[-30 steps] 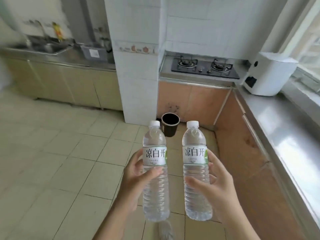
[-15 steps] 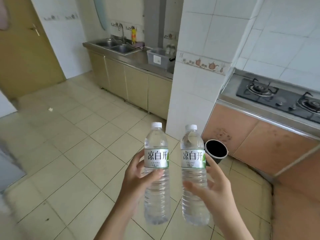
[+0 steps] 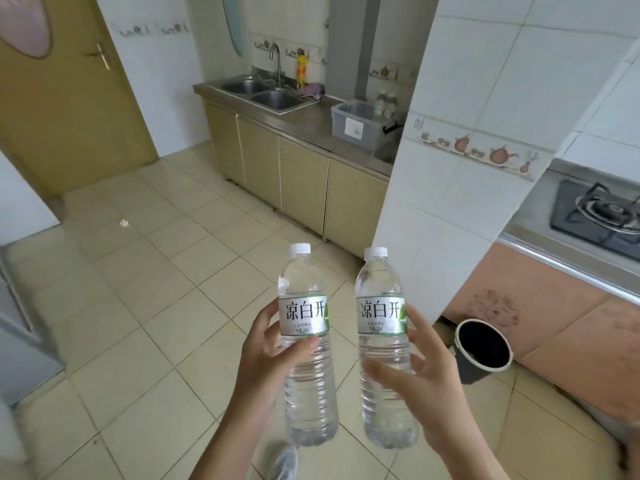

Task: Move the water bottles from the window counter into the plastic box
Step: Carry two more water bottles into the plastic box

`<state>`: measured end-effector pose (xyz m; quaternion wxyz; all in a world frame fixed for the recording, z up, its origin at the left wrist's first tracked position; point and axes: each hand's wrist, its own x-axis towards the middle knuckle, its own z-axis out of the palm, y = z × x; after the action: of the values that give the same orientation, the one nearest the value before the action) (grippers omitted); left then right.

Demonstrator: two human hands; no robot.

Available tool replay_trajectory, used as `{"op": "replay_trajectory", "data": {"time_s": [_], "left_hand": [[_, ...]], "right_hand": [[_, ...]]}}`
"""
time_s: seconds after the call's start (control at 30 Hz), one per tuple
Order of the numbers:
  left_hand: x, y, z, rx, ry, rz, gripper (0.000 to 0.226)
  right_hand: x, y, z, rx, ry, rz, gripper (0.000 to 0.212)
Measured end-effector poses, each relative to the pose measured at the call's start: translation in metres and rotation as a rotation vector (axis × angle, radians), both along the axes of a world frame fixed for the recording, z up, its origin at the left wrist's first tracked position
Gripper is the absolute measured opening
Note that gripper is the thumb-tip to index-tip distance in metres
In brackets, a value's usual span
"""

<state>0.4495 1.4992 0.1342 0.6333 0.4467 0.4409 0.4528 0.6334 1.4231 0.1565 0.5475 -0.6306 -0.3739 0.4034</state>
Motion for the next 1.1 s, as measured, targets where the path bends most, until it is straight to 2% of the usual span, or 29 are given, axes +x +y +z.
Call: {"op": "replay_trajectory", "data": {"time_s": [0.23, 0.43, 0.77, 1.1], "left_hand": [[-0.010, 0.143, 0.011, 0.004, 0.025, -0.043, 0.078], [-0.003, 0.243, 0.015, 0.033, 0.025, -0.079, 0.077], [0.060, 0.409, 0.005, 0.038, 0.052, -0.078, 0.078], [0.111, 0.564, 0.019, 0.001, 0.083, -0.015, 0.086]], "right_hand": [[-0.010, 0.131, 0.010, -0.001, 0.026, -0.047, 0.089], [0.000, 0.227, 0.012, 0.012, 0.023, -0.065, 0.084], [0.058, 0.404, -0.003, 0.003, 0.028, -0.027, 0.081], [0.117, 0.573, 0.011, 0.036, -0.010, 0.064, 0.083]]}}
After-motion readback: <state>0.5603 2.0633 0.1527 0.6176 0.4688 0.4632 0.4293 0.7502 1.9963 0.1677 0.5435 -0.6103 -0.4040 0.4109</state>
